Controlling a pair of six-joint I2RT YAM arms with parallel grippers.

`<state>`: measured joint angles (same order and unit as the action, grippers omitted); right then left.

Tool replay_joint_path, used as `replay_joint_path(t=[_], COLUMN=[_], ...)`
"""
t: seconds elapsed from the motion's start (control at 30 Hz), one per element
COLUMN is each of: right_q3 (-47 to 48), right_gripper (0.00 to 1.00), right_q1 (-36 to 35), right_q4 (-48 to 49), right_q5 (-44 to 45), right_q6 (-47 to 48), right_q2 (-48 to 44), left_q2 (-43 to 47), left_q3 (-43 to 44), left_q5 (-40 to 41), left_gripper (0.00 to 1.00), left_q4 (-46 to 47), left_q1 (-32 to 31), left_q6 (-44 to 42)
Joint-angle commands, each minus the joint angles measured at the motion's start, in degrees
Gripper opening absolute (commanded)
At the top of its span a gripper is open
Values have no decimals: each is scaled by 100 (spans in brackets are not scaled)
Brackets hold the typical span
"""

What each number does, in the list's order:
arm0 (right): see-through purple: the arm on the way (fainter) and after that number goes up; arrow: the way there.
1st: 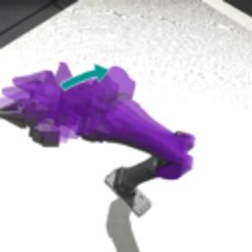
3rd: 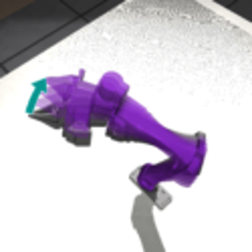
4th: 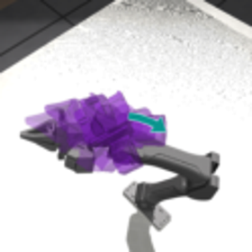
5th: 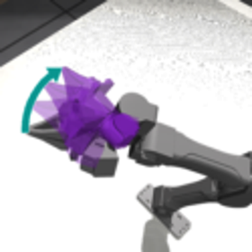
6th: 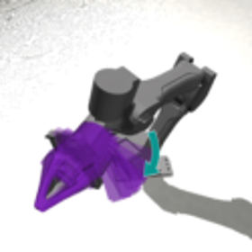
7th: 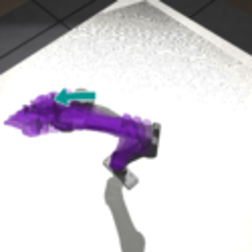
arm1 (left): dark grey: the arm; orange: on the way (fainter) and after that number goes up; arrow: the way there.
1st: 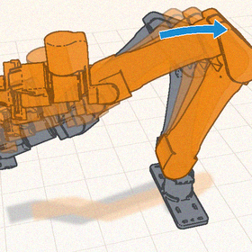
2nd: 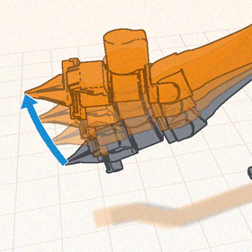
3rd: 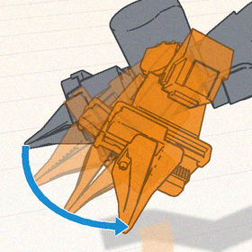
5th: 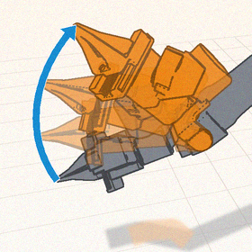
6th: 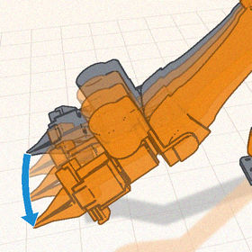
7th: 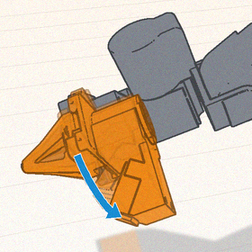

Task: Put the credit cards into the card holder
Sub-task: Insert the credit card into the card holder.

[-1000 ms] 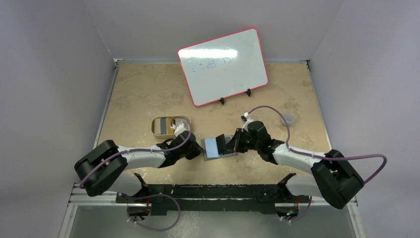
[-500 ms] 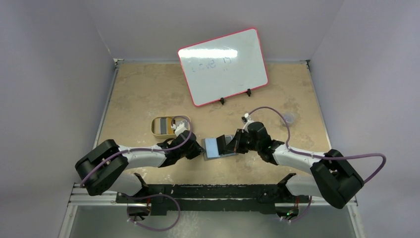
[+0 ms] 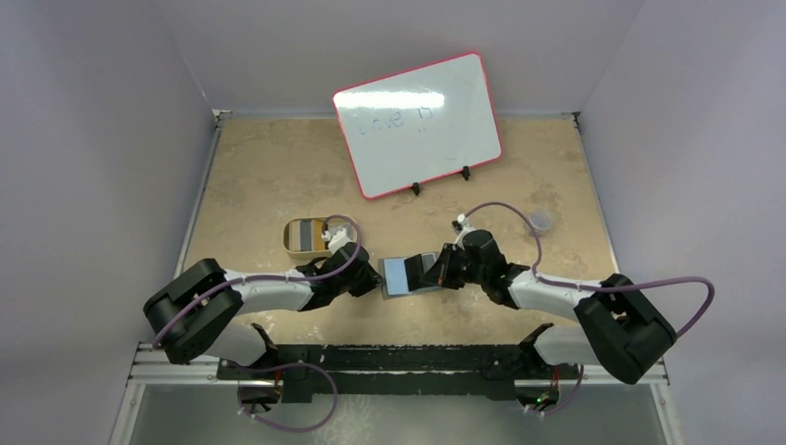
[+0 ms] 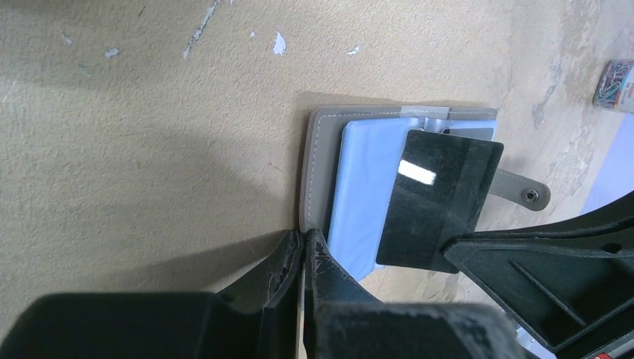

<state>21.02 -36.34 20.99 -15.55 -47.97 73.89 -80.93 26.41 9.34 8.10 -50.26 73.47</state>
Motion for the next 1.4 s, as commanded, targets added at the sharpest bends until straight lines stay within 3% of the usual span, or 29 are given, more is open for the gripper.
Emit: replay_joint_path(t=[0.0, 1.37], right_q3=[-139, -12], right_gripper=[0, 0], right_q1=[-26, -14], right_q4=[-15, -456], right_q5=[91, 437], right_q6=[-48, -84], right_q2=[-56, -311], left_q2=[-219, -204], left_q3=[-24, -180], left_q5=[138, 152], left_gripper=[0, 0], left_q4=[-449, -376], left_q1=[34, 25], left_q6=[-45, 18])
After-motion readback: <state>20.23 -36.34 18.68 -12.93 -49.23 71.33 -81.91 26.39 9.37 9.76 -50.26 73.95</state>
